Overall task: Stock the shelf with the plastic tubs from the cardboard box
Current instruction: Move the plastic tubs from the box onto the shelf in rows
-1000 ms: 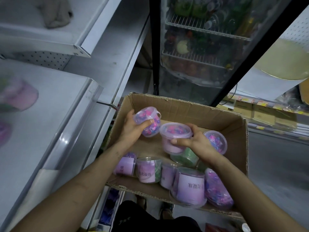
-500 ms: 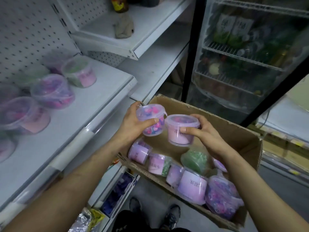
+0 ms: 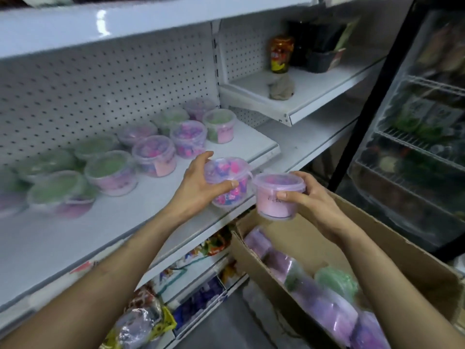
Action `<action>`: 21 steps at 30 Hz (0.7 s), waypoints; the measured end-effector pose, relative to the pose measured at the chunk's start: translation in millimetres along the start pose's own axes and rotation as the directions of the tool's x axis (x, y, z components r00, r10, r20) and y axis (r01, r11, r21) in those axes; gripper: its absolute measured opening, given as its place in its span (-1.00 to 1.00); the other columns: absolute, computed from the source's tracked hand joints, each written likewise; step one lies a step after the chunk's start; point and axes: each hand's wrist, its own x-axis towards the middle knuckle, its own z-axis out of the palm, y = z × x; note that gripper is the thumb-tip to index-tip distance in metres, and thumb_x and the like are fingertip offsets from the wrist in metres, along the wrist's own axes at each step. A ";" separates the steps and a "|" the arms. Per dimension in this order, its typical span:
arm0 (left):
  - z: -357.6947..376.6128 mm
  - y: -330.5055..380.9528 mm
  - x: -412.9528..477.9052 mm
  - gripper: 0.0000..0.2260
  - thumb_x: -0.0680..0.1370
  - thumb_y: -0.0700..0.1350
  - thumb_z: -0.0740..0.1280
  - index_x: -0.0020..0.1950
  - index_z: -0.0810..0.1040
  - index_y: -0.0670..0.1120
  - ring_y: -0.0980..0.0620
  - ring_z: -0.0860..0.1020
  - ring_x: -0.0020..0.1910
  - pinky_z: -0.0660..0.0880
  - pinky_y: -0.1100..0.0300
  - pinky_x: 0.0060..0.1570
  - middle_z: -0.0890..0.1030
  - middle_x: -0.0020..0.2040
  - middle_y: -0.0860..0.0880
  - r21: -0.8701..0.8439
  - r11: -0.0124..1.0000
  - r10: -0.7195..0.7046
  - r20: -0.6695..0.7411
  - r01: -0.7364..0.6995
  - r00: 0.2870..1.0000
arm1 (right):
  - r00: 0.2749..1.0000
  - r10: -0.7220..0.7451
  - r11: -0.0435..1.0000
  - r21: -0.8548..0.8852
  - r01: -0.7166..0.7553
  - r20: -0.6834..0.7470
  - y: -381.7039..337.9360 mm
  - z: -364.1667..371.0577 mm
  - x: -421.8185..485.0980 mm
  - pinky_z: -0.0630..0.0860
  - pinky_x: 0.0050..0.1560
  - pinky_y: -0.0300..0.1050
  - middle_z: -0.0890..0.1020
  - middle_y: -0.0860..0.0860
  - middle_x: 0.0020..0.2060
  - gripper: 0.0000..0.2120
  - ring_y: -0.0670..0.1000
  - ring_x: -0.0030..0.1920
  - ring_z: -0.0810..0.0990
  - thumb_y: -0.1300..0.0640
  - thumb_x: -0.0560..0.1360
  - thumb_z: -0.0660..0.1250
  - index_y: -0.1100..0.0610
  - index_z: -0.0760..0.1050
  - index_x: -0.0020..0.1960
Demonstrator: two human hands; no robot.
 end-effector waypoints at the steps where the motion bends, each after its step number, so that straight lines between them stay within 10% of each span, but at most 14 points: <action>1: -13.0 -3.2 -8.0 -0.10 0.34 0.33 0.56 0.57 0.25 0.15 0.12 0.33 0.49 0.34 -0.04 0.51 0.34 0.52 0.12 -0.005 1.000 -0.003 -0.023 0.002 1.000 | 1.000 -0.011 1.000 -0.003 0.011 0.021 -4.9 13.1 -1.2 0.57 0.17 -0.11 0.69 -0.04 0.18 -0.24 -0.03 0.21 0.66 -0.11 0.25 0.68 0.02 0.49 0.37; 21: -249.1 -91.2 -236.0 -0.09 0.33 0.35 0.54 0.57 0.25 0.13 0.07 0.35 0.48 0.36 -0.03 0.48 0.35 0.52 0.09 0.028 0.966 -0.223 -0.414 0.257 0.882 | 0.897 -0.080 0.995 -0.017 0.097 0.434 -50.9 302.5 -51.5 0.56 0.24 -0.13 0.63 -0.10 0.25 -0.11 -0.16 0.21 0.62 -0.11 0.18 0.70 -0.06 0.42 0.44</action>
